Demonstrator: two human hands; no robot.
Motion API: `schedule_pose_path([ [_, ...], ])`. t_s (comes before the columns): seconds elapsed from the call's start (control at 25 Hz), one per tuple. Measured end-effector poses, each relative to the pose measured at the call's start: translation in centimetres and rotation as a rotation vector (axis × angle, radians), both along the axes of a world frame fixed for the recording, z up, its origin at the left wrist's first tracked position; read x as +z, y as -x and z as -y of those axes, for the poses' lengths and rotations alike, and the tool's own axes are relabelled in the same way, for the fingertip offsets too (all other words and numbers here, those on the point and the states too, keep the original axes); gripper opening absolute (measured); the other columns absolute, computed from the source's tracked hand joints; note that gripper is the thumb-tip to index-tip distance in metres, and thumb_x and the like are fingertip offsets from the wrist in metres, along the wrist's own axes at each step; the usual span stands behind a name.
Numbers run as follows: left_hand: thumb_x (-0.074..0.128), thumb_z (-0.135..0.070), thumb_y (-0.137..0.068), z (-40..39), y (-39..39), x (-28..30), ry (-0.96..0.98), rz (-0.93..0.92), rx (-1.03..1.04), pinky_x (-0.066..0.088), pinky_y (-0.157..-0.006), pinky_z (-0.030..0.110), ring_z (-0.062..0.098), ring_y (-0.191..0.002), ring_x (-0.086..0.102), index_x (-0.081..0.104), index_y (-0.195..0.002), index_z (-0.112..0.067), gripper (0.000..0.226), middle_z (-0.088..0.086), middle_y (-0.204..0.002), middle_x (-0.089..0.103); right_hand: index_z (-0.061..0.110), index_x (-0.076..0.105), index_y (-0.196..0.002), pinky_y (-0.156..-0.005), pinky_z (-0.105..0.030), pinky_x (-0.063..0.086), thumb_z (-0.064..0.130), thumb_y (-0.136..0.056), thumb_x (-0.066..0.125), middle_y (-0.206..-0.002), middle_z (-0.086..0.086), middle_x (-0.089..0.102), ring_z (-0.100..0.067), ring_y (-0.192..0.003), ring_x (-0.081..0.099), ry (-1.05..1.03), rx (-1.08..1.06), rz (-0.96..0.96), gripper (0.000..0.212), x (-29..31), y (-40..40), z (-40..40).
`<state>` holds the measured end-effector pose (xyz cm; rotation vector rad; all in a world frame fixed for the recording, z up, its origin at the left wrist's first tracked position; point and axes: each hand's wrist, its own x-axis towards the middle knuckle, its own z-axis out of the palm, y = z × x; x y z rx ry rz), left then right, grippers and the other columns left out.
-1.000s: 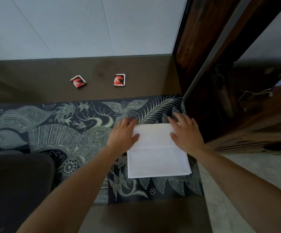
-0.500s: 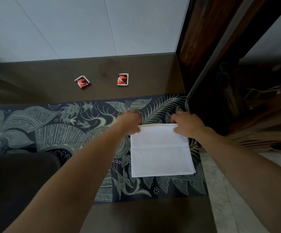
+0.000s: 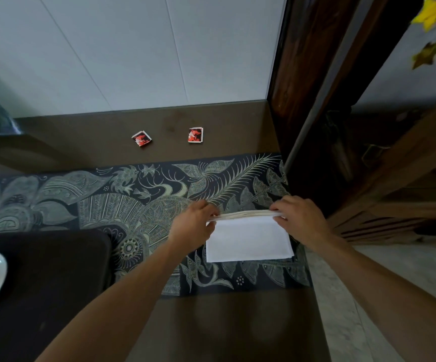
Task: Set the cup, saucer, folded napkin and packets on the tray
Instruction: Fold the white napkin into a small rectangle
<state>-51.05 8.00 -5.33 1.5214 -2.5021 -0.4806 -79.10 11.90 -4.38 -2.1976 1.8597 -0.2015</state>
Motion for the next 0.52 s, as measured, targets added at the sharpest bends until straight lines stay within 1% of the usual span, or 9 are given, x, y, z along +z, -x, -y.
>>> schedule_pose_path([
  [0.12,0.067,-0.018,-0.083,-3.3,-0.5,-0.4,0.043,-0.029,-0.001,0.051,-0.055,0.027,0.014,-0.090,0.055,0.066,-0.104,-0.022,0.021,-0.006,-0.101,0.060,0.023,0.069,-0.111,-0.081,-0.036,0.042,0.022,-0.086,0.069,-0.105,0.004,0.064,-0.018,-0.098,0.059,0.013,-0.002,0.006,0.025,-0.4,-0.3,-3.3],
  [0.28,0.070,-0.016,-0.080,-6.5,-1.5,-2.3,0.038,0.015,0.000,0.045,-0.058,0.026,0.018,-0.093,0.056,0.067,-0.100,-0.022,0.021,-0.005,-0.101,0.061,0.029,0.068,-0.114,-0.086,-0.033,0.040,0.026,-0.088,0.066,-0.111,0.008,0.063,-0.015,-0.105,0.056,-0.033,0.029,-0.064,0.026,-2.1,-1.3,-6.6],
  [0.36,0.070,-0.017,-0.081,-7.5,-1.8,-3.4,0.016,0.022,0.031,0.042,-0.059,0.026,0.019,-0.096,0.056,0.068,-0.100,-0.022,0.020,-0.005,-0.103,0.061,0.031,0.068,-0.115,-0.085,-0.032,0.039,0.027,-0.089,0.065,-0.112,0.009,0.063,-0.015,-0.104,0.056,-0.051,0.023,-0.092,0.026,-3.1,-1.7,-7.7],
  [0.44,0.070,-0.016,-0.082,-8.0,-1.9,-4.3,-0.001,0.012,0.049,0.044,-0.059,0.028,0.020,-0.098,0.057,0.069,-0.100,-0.021,0.019,-0.003,-0.103,0.061,0.030,0.069,-0.114,-0.082,-0.034,0.040,0.024,-0.088,0.067,-0.110,0.009,0.065,-0.018,-0.101,0.057,-0.056,0.000,-0.092,0.027,-3.9,-2.0,-8.5],
  [0.52,0.070,-0.016,-0.081,-8.3,-1.8,-4.8,-0.014,0.002,0.068,0.049,-0.059,0.032,0.021,-0.099,0.057,0.069,-0.100,-0.020,0.019,-0.002,-0.102,0.062,0.026,0.071,-0.111,-0.077,-0.037,0.045,0.019,-0.084,0.072,-0.106,0.006,0.067,-0.021,-0.095,0.059,-0.012,-0.015,-0.094,0.028,-4.5,-2.0,-9.1],
])
